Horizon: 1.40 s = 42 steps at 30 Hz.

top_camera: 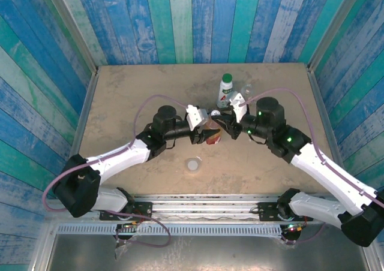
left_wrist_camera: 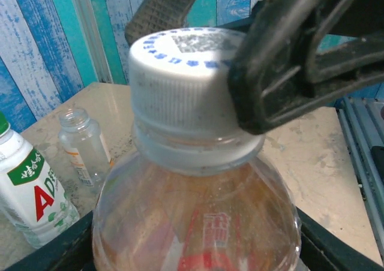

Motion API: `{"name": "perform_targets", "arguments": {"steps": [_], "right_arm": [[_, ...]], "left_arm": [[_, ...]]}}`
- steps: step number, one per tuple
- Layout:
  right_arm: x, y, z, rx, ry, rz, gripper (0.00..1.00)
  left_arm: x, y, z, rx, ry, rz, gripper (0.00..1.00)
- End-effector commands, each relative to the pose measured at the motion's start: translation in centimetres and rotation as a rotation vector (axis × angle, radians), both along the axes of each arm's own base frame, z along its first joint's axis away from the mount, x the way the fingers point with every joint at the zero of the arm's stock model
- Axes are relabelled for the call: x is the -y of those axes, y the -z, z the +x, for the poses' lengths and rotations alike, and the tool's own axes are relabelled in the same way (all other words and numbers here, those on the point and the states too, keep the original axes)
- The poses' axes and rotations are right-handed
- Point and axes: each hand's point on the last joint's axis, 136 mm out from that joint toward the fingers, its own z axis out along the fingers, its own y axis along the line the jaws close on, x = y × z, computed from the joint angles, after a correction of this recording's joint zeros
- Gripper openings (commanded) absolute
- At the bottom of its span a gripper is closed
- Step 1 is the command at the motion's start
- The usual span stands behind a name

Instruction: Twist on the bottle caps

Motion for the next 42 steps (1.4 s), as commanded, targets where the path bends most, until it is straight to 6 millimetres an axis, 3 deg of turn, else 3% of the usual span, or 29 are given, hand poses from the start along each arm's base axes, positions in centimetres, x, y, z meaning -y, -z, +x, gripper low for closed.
{"name": "perform_targets", "arguments": {"steps": [1,10,15,17,20,23,25,34,39,42], "right_arm": [[2.2,3.1,1.2,-0.082,0.276,-0.045,0.15],[1.3,5.5,0.1,-0.136,0.549,-0.04,0.17],[0.0,5.7,-0.3,-0.138,0.56,-0.043,0.21],[-0.1,4.4,-0.3,-0.084,0.497,-0.05,0.27],[-0.7,2.5,-0.9,-0.043,0.298,-0.04,0.45],[-1.6,1.6,-3.8,0.045,-0.01,-0.109,0.67],[-1.0,1.3,-5.3,0.098,-0.11,-0.17,0.72],[1.5,0.1,-7.9,0.184,-0.354,-0.397,0.68],[1.3,0.1,-7.6,0.144,-0.462,-0.494,0.57],[0.7,0.0,-6.8,0.12,-0.497,-0.518,0.52]], "left_arm": [[-1.0,-2.8,4.4,0.064,-0.189,-0.055,0.57],[-1.1,-1.6,5.2,0.054,-0.225,-0.039,0.57],[-1.0,-1.4,5.0,0.05,-0.215,-0.037,0.57],[-1.2,-1.1,4.7,0.049,-0.209,-0.031,0.57],[-1.4,-0.6,4.3,0.041,-0.197,-0.021,0.57],[-1.3,-0.1,3.6,0.028,-0.17,-0.016,0.57],[-1.4,0.1,3.0,0.024,-0.149,-0.014,0.57],[-1.2,2.0,-1.3,0.034,0.066,0.116,0.58],[-1.7,2.7,-2.4,0.071,0.115,0.186,0.58],[-2.2,1.8,-3.0,0.125,0.125,0.195,0.58]]}}
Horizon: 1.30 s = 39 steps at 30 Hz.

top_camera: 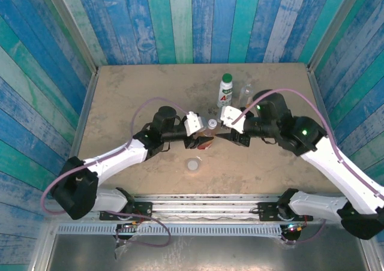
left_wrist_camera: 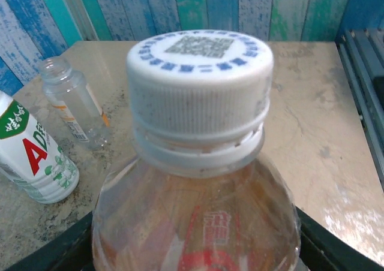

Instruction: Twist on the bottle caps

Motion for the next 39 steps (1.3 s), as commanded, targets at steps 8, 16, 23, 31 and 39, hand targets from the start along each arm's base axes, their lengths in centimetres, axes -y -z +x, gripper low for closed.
{"name": "perform_targets", "arguments": {"steps": [8,16,23,31,39], "right_arm": [[-1.2,2.5,0.5,-0.092,-0.148,-0.165,0.47],[-2.4,3.2,1.2,-0.144,-0.17,-0.19,0.41],[-2.5,3.8,1.3,-0.167,-0.184,-0.215,0.37],[-2.8,3.6,1.1,-0.207,-0.185,-0.21,0.15],[-1.7,4.3,5.3,-0.408,0.332,-0.146,0.06]], "left_arm": [[-0.9,-2.6,-2.2,0.118,0.082,0.005,0.58],[-0.9,-2.8,-2.9,0.119,0.105,-0.009,0.58],[-1.0,-3.0,-3.0,0.126,0.105,-0.01,0.58],[-1.1,-2.4,-2.4,0.128,0.078,-0.002,0.57],[-1.7,-3.3,1.2,0.168,-0.127,-0.053,0.56]]}}
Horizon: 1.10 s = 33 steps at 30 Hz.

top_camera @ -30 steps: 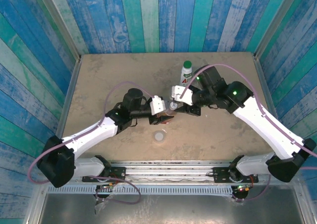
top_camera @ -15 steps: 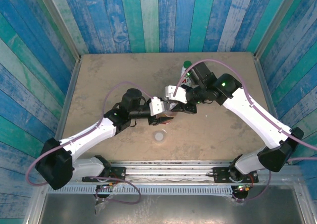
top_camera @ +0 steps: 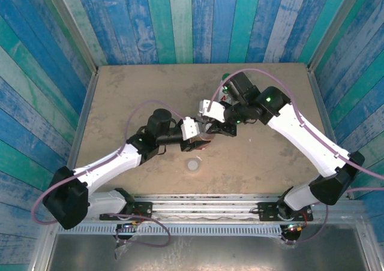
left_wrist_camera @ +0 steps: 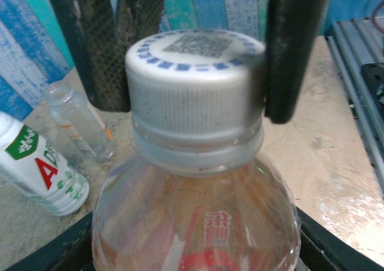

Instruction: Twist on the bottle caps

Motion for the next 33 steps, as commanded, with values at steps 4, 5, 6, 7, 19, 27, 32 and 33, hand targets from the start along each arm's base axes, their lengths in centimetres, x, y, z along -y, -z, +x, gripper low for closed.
{"name": "perform_targets", "arguments": {"steps": [4,5,6,7,19,27,32,33], "right_arm": [[1.4,1.1,3.2,-0.301,0.687,0.052,0.01],[1.8,1.6,3.3,-0.355,0.796,0.062,0.01],[2.0,2.3,3.2,-0.415,0.889,0.071,0.01],[2.0,2.9,2.9,-0.461,0.952,0.071,0.0],[2.9,-0.5,3.4,-0.302,0.644,0.132,0.51],[2.8,-3.0,-0.5,0.119,-0.01,0.137,0.6],[2.8,-3.4,-2.1,0.168,-0.191,0.108,0.61],[2.8,-3.1,-2.2,0.157,-0.211,0.096,0.61]], "left_arm": [[-0.8,-2.3,3.8,0.098,-0.196,-0.081,0.56],[-0.7,-2.2,3.9,0.098,-0.197,-0.082,0.56],[-0.6,-2.2,4.1,0.098,-0.196,-0.081,0.56],[-0.5,-2.0,4.2,0.097,-0.193,-0.079,0.56],[-0.3,0.4,1.8,0.027,-0.087,-0.027,0.57],[-0.3,1.0,-0.4,0.001,0.007,-0.016,0.57],[-0.3,0.7,-1.0,-0.001,0.034,-0.017,0.57],[-0.2,0.5,-1.1,0.002,0.04,-0.021,0.57]]}}
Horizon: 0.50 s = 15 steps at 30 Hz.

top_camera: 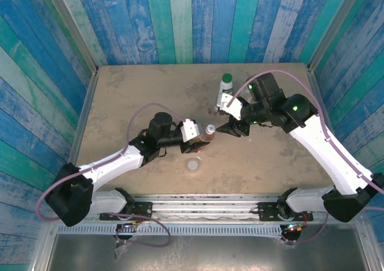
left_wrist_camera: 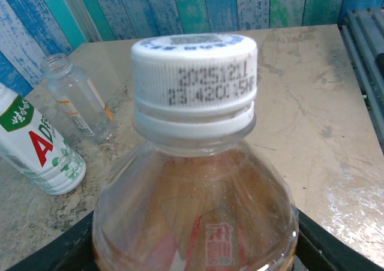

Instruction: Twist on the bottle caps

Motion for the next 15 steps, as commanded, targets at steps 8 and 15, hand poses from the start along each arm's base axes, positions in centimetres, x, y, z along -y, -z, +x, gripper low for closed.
{"name": "perform_targets", "arguments": {"steps": [8,15], "right_arm": [[-0.7,3.4,-1.0,-0.015,-0.231,-0.128,0.56],[-1.7,4.4,-0.8,-0.079,-0.253,-0.114,0.47]], "left_arm": [[0.0,-2.5,-1.3,0.04,0.061,-0.048,0.57],[0.1,-2.4,-1.3,0.033,0.066,-0.046,0.57]]}}
